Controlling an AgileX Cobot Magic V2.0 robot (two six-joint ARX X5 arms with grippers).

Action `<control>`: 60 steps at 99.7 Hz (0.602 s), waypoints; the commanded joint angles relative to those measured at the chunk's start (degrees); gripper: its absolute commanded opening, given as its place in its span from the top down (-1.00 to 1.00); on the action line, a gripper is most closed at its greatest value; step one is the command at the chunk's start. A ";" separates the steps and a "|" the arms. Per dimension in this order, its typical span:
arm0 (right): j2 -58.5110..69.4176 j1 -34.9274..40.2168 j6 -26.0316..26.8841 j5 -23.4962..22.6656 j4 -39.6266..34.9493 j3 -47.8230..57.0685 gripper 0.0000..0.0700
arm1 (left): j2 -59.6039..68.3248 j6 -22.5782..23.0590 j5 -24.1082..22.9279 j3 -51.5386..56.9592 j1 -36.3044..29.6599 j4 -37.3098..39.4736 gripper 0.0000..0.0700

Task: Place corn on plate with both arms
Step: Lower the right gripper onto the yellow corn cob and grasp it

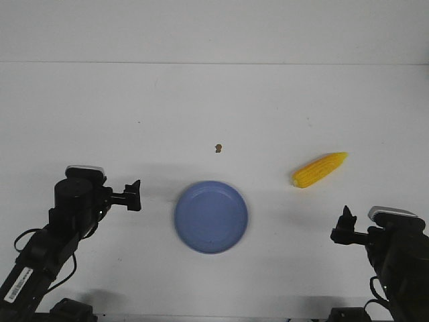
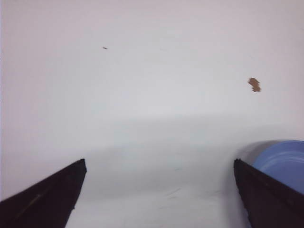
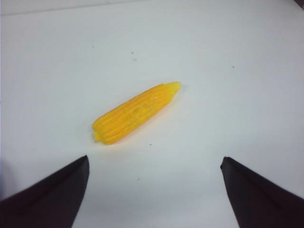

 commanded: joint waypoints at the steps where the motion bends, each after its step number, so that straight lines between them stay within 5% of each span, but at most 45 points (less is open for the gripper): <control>1: 2.91 -0.02 2.05 0.04 1.88 0.92 -0.68 | -0.46 1.64 -0.22 0.55 0.63 -0.72 -0.81; 60: 45.22 -3.02 15.61 -0.63 31.28 1.53 -0.68 | -1.57 1.86 -0.20 0.55 1.22 -0.96 -0.81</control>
